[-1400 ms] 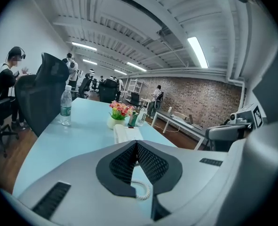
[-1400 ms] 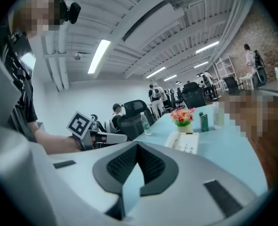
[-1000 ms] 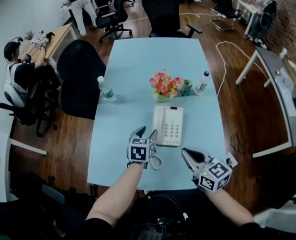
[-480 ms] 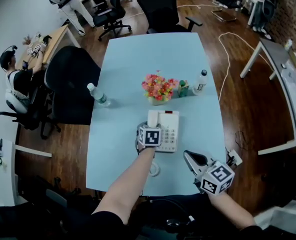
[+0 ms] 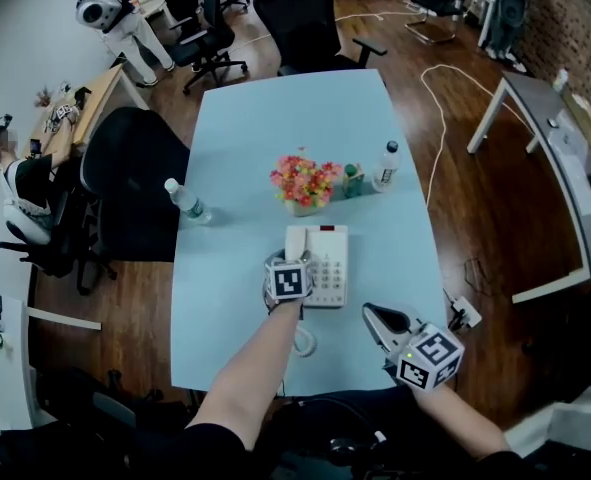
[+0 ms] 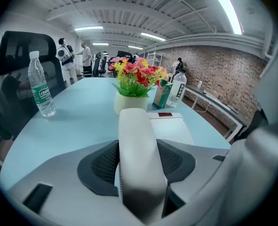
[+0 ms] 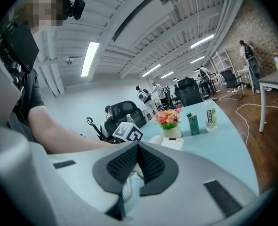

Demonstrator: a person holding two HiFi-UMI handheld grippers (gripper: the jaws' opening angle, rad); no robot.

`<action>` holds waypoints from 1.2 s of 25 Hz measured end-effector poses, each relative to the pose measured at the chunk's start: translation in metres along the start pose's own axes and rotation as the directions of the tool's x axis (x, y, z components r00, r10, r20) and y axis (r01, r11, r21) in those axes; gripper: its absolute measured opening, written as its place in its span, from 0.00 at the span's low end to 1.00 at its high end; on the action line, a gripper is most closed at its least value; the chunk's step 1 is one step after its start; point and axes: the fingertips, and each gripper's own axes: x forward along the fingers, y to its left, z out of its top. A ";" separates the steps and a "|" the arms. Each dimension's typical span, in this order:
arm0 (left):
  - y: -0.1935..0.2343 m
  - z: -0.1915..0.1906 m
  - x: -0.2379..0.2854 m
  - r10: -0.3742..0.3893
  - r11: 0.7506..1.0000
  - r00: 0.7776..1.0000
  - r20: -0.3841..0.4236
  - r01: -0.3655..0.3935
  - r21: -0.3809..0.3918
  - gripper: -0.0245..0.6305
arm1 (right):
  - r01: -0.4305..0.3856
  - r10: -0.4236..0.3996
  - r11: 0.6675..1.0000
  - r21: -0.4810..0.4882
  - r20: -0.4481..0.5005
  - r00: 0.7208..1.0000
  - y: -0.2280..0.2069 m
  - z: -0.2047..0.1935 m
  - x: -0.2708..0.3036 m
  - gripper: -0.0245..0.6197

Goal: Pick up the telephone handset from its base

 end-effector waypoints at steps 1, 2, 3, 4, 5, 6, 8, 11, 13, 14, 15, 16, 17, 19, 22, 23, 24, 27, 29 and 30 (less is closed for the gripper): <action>0.001 0.000 -0.001 -0.006 1.000 1.000 0.009 0.006 -0.013 0.39 | 0.001 -0.001 1.000 -0.005 0.001 1.000 0.003 0.000 -0.001 0.07; 0.001 0.000 -0.003 -0.012 1.000 1.000 0.017 0.012 -0.023 0.39 | 0.003 -0.002 1.000 -0.009 0.003 1.000 0.006 0.000 -0.002 0.06; 0.002 0.000 -0.004 -0.019 0.999 1.000 0.022 0.019 -0.032 0.38 | 0.004 -0.004 1.000 -0.015 0.005 1.000 0.009 -0.001 -0.003 0.06; 0.003 0.001 -0.005 -0.028 0.999 0.999 0.026 0.030 -0.045 0.38 | 0.004 -0.004 1.000 -0.021 0.006 1.000 0.012 -0.002 -0.004 0.06; 0.003 0.003 -0.007 -0.041 0.997 0.999 0.034 0.043 -0.063 0.38 | 0.003 -0.003 1.000 -0.027 0.007 1.000 0.015 -0.004 -0.004 0.06; 0.002 0.007 -0.011 -0.054 0.995 0.997 0.050 0.058 -0.080 0.38 | 0.001 -0.001 1.000 -0.031 0.007 1.000 0.019 -0.005 -0.005 0.06; 0.002 0.018 -0.021 -0.076 0.991 0.993 0.093 0.085 -0.100 0.38 | -0.001 0.001 0.999 -0.039 0.004 1.000 0.025 -0.006 -0.005 0.06; 0.002 0.025 -0.036 -0.109 0.986 0.985 0.132 0.124 -0.113 0.38 | 0.006 -0.006 0.999 -0.044 0.016 1.000 0.031 -0.004 -0.009 0.06; 0.004 0.028 -0.048 -0.122 0.982 0.980 0.157 0.143 -0.125 0.38 | 0.011 -0.010 0.999 -0.038 0.027 1.000 0.033 -0.003 -0.009 0.06; 0.006 0.029 -0.055 -0.130 0.979 0.977 0.172 0.154 -0.135 0.38 | 0.013 -0.012 0.999 -0.033 0.033 0.999 0.034 -0.002 -0.008 0.06; 0.009 0.030 -0.062 -0.140 0.975 0.972 0.188 0.168 -0.144 0.38 | 0.014 -0.013 0.999 -0.029 0.041 0.999 0.035 -0.002 -0.007 0.06; 0.011 0.032 -0.071 -0.152 0.971 0.967 0.206 0.185 -0.151 0.38 | 0.015 -0.014 1.000 -0.027 0.047 0.999 0.037 -0.002 -0.006 0.06; 0.012 0.033 -0.080 -0.168 0.966 0.960 0.222 0.205 -0.157 0.38 | 0.016 -0.015 1.000 -0.027 0.051 0.999 0.039 -0.001 -0.004 0.07; 0.015 0.033 -0.100 -0.203 0.954 0.945 0.255 0.250 -0.166 0.38 | 0.015 -0.014 1.000 -0.028 0.059 0.998 0.046 0.001 -0.002 0.07; 0.023 0.028 -0.134 -0.257 0.927 0.917 0.305 0.323 -0.191 0.38 | -0.001 0.003 1.000 -0.031 0.064 0.998 0.062 0.001 0.004 0.06; 0.026 0.025 -0.144 -0.276 0.914 0.905 0.325 0.352 -0.202 0.38 | -0.009 0.011 0.999 -0.034 0.061 0.998 0.068 -0.002 0.007 0.06; 0.028 0.021 -0.155 -0.298 0.898 0.890 0.345 0.384 -0.216 0.38 | -0.016 0.018 0.999 -0.039 0.059 0.998 0.073 -0.005 0.009 0.06; 0.040 0.005 -0.189 -0.354 0.835 0.843 0.404 0.480 -0.270 0.38 | -0.028 0.031 0.998 -0.055 0.060 0.998 0.092 -0.007 0.015 0.06; 0.050 -0.005 -0.215 -0.373 0.805 0.818 0.438 0.520 -0.285 0.38 | -0.040 0.043 0.998 -0.040 0.062 0.997 0.101 -0.014 0.020 0.06; 0.056 -0.010 -0.229 -0.381 0.799 0.809 0.449 0.532 -0.281 0.38 | -0.047 0.048 0.999 -0.027 0.063 0.997 0.105 -0.019 0.022 0.06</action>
